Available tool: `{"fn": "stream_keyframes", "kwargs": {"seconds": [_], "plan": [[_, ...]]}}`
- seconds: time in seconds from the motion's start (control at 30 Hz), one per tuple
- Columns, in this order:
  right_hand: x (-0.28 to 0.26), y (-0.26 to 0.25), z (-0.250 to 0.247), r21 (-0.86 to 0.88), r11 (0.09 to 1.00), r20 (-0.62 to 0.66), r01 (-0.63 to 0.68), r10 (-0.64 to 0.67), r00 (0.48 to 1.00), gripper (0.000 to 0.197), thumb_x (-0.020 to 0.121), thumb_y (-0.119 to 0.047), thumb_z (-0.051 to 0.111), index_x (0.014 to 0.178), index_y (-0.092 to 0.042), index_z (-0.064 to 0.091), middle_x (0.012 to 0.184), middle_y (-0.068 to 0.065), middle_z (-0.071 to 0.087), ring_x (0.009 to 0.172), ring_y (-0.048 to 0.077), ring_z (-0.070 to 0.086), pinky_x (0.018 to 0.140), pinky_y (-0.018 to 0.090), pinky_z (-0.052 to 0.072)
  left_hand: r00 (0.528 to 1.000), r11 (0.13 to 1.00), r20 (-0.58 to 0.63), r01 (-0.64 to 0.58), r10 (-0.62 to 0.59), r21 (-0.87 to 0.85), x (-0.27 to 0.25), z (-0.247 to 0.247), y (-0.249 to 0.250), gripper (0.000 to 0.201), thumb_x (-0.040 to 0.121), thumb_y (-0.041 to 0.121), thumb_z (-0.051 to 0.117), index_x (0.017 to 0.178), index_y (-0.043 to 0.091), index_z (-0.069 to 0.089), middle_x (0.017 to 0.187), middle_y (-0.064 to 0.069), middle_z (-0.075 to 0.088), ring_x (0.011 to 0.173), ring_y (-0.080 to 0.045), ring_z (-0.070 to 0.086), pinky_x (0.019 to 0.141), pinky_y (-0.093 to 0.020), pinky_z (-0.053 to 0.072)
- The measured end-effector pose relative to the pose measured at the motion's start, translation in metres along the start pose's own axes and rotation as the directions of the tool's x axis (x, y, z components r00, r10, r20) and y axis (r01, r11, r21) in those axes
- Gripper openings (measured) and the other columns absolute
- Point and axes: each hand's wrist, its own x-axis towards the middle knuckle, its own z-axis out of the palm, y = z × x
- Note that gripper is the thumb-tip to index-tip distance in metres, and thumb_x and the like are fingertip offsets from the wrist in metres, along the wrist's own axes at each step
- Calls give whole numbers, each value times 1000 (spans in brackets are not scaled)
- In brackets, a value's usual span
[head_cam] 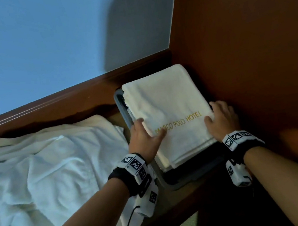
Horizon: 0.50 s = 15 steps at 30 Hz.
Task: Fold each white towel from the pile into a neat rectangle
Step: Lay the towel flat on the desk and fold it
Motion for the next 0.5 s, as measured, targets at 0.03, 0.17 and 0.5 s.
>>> {"fn": "stream_keyframes", "kwargs": {"seconds": [0.03, 0.17, 0.5], "plan": [[-4, -8, 0, -33, 997, -54, 71, -72, 996, 49, 89, -29, 59, 135, -12, 50, 139, 12, 46, 116, 37, 45, 93, 47, 40, 990, 988, -62, -119, 125, 99, 8, -9, 4, 82, 87, 56, 67, 148, 13, 33, 148, -10, 40, 135, -28, 41, 112, -42, 38], [-23, -30, 9, -121, 976, 30, 179, -176, 984, 63, 90, -60, 39, 141, -24, 46, 150, 8, 37, 130, 34, 37, 101, 51, 34, 901, 659, 155, -405, 405, 634, 57, -31, 18, 83, 92, 70, 43, 157, 22, 22, 166, -6, 15, 153, -29, 11, 122, -49, 16], [8, -37, 41, -53, 986, 390, 157, -124, 912, 94, 68, -97, 14, 148, -55, -12, 163, 0, -24, 150, 34, -18, 118, 61, -4, 882, 427, 463, -452, 86, 783, 157, -46, -1, 102, 77, 93, 17, 157, 36, -10, 165, 2, -23, 154, -23, -15, 122, -60, 5]]}}
